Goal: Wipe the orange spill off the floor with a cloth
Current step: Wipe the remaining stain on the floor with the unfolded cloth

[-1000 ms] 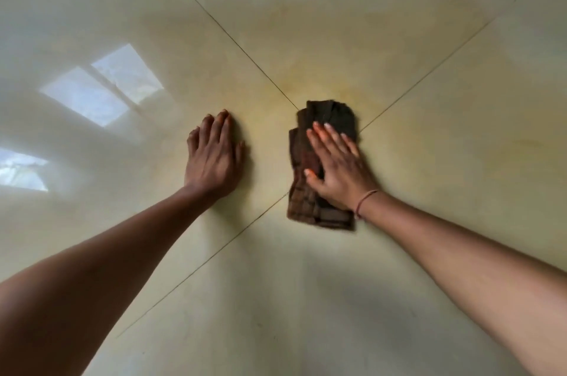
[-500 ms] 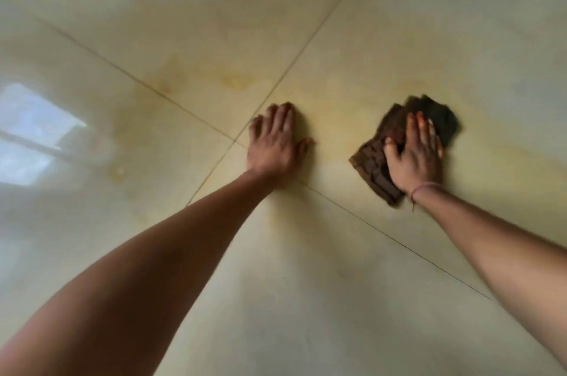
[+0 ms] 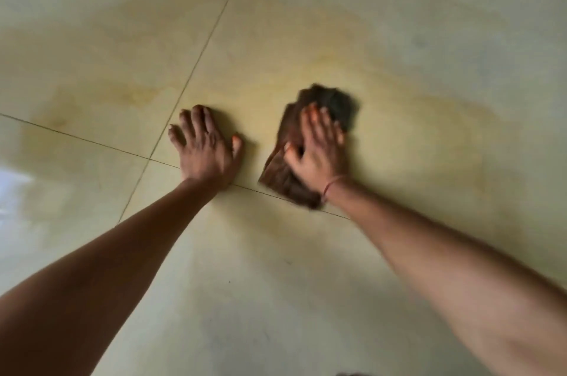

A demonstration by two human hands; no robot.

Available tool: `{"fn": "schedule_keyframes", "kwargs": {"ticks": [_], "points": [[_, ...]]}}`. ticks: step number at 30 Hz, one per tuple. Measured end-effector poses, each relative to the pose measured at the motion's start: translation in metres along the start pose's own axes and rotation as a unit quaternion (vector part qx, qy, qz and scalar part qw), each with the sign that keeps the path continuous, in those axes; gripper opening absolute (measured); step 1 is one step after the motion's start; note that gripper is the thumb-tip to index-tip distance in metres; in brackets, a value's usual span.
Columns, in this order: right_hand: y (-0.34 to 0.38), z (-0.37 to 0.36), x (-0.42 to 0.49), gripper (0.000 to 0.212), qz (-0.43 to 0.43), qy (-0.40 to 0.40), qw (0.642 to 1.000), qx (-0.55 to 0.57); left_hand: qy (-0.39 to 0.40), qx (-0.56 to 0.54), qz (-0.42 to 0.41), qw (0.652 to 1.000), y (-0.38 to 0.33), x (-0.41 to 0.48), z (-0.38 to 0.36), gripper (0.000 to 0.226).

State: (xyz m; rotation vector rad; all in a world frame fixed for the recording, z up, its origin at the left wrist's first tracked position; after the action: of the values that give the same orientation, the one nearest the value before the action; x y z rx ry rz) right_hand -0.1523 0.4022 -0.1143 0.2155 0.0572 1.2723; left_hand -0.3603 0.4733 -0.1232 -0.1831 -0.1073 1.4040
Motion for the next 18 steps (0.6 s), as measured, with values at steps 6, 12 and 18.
{"fn": "schedule_keyframes", "kwargs": {"ticks": [6, 12, 18], "points": [[-0.093, 0.027, -0.081, 0.076, 0.037, 0.025, 0.999, -0.016, -0.035, -0.015, -0.041, 0.998, -0.013, -0.002, 0.008, 0.080], [-0.186, 0.036, 0.049, 0.077, -0.266, -0.037, 0.963, -0.021, -0.069, -0.012, -0.063, 0.996, -0.015, -0.001, 0.003, 0.070], [0.032, -0.014, 0.076, 0.076, 0.030, 0.031, 0.999, -0.004, -0.065, -0.030, -0.063, 0.995, -0.012, 0.000, 0.004, 0.067]]}}
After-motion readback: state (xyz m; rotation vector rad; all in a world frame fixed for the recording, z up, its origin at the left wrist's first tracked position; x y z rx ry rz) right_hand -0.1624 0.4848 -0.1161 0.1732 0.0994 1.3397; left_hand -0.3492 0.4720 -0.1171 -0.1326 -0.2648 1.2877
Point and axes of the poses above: each hand's wrist, its own x-axis towards the middle knuckle, its own z-axis out of the back of the hand, y = z × x, the point moved 10 cm from there along x, towards the middle knuckle, and after that the axes turned 6 degrees about -y, right-handed, at the moved point
